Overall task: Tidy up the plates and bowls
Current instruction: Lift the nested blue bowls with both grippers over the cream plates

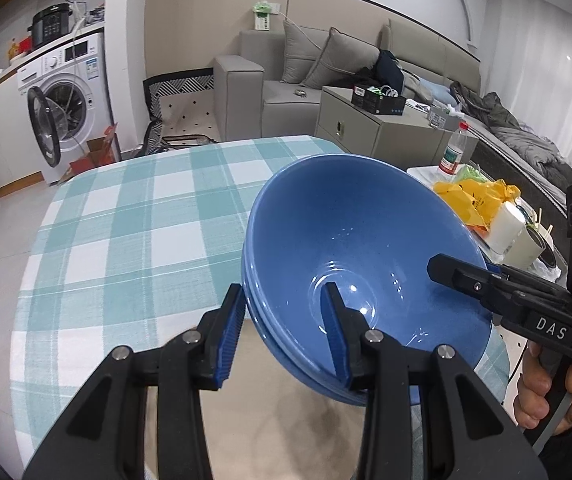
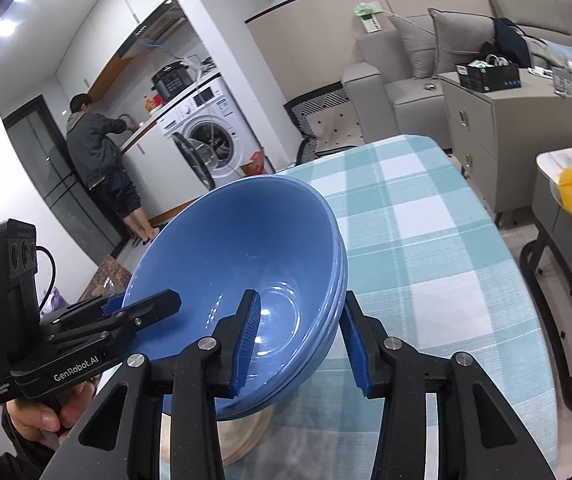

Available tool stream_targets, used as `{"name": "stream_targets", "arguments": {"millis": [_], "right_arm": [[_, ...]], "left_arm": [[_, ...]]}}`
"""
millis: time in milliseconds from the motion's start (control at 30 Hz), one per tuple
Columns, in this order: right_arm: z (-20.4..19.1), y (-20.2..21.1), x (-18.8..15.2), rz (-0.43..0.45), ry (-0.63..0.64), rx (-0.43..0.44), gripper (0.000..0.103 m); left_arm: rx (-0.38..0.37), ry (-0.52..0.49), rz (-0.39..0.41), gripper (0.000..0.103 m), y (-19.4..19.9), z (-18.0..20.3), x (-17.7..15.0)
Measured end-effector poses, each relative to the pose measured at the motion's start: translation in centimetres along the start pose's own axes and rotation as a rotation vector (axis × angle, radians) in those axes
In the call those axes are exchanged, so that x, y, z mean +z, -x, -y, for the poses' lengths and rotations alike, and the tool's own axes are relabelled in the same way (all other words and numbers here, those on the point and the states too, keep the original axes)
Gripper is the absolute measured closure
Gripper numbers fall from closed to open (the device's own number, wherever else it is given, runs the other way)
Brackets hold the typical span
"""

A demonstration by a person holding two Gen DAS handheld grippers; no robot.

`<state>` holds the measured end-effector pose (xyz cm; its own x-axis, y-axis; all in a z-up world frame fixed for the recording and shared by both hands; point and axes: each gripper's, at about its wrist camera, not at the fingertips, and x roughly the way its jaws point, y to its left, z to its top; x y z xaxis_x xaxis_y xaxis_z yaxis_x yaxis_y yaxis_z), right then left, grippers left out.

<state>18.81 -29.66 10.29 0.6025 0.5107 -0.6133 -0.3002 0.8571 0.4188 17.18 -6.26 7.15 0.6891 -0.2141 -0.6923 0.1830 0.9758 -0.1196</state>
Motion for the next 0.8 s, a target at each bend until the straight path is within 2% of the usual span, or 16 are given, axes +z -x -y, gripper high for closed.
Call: {"name": "stream_targets", "arguments": {"millis": [433,800], "right_arm": [[-5.4,-1.2,-1.9,-0.057,0.082,0.084,0.061],[-7.3,-3.3,-3.4,-0.115,0.105,0.119,0.061]], "left_arm": [[0.124,0.058,0.042,0.065,4.3,-3.0,-3.0],[0.172,0.088,0.032,0.065,4.4,-5.1,-4.8]]}}
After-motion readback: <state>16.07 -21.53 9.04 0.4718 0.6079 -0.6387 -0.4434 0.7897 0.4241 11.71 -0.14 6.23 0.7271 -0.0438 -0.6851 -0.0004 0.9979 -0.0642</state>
